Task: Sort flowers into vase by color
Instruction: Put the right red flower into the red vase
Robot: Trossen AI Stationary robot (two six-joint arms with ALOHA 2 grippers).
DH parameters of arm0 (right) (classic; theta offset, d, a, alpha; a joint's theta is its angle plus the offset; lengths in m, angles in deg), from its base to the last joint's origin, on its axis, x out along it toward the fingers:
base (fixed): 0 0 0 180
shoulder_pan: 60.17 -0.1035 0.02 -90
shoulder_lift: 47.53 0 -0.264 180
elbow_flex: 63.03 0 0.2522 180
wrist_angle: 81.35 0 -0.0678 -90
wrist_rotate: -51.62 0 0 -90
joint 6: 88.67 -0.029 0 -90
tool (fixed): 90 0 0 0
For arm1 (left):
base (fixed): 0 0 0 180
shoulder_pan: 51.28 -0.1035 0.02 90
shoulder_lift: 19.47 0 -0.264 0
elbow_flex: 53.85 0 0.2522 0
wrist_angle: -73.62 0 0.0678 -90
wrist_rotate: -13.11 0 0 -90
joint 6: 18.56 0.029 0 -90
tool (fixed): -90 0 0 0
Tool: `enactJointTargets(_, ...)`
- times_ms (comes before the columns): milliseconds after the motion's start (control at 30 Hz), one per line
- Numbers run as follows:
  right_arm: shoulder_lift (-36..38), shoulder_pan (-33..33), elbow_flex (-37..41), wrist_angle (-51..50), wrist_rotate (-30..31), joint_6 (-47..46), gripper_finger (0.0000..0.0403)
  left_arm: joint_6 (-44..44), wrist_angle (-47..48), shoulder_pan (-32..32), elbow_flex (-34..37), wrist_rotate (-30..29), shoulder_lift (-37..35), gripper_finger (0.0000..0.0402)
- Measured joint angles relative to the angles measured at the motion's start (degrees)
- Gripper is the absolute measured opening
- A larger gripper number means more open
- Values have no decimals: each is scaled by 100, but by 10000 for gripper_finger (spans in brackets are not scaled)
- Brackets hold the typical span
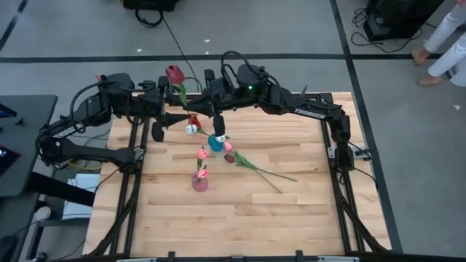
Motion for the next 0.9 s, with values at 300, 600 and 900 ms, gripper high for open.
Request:
enactJointTargets(300,-4,2,2,18,61,15,22,78,-223,4,0,-57,-2,52)
enactJointTargets(600,148,14,14,-140,72,-130,79,48,-204,3,-87,-255,-8,19)
enactJointTargets(900,1147,-23,-1,-907,305,-70,98,-787,-997,5,-638,388,-55,14)
